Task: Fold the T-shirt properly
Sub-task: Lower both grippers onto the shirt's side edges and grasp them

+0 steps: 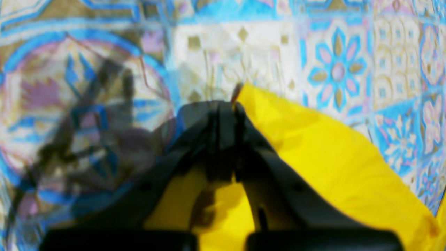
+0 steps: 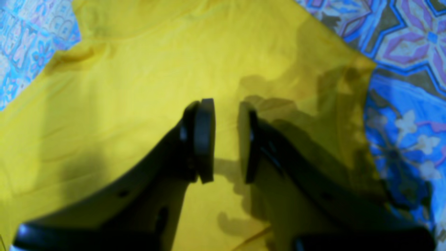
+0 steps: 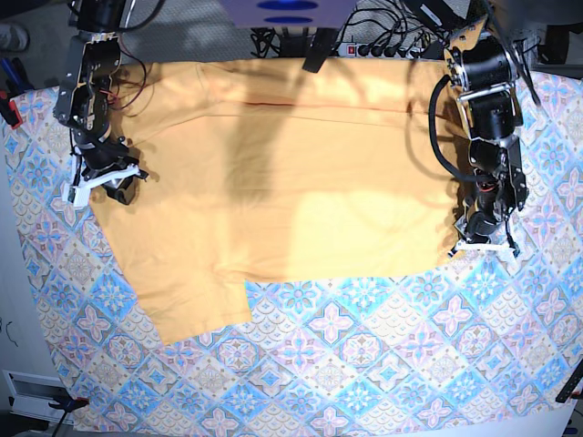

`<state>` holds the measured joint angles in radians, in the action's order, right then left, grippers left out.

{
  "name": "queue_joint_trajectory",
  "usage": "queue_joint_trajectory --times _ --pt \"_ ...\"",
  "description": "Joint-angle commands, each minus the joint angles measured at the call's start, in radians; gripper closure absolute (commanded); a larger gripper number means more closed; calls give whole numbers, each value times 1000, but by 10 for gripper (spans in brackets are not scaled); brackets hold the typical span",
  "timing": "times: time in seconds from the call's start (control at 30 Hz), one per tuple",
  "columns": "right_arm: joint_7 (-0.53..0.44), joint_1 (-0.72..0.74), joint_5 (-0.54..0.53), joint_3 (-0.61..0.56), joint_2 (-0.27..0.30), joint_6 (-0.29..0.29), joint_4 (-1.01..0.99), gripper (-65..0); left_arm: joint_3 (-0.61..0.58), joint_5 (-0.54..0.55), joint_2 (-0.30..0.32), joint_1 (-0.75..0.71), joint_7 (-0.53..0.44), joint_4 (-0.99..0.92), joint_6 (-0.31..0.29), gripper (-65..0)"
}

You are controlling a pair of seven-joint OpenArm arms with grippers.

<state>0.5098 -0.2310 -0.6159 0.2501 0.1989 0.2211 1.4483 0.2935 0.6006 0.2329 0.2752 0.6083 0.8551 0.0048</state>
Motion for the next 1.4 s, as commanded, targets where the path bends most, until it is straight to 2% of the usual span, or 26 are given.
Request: queue_joint_trajectory --times 0.0,0.1,0.63,0.8,0.93,1.37 --pt "-23 9 -11 2 12 7 18 -123 -1 -9 0 2 34 45 5 0" --pt "-23 9 -11 1 12 7 16 -123 -1 -8 -2 -29 34 105 5 0" --pt "-23 15 -11 1 12 7 -5 -123 5 -1 -2 -32 25 105 8 -1" --pt "-23 17 -11 1 12 7 -14 -123 6 0 -2 -35 25 132 10 -118" --pt "-23 17 -11 1 12 7 -21 -123 5 0 -2 -54 25 211 10 -165" --pt "-23 17 -11 1 10 7 -21 -123 0 -1 -2 -73 23 232 8 -172"
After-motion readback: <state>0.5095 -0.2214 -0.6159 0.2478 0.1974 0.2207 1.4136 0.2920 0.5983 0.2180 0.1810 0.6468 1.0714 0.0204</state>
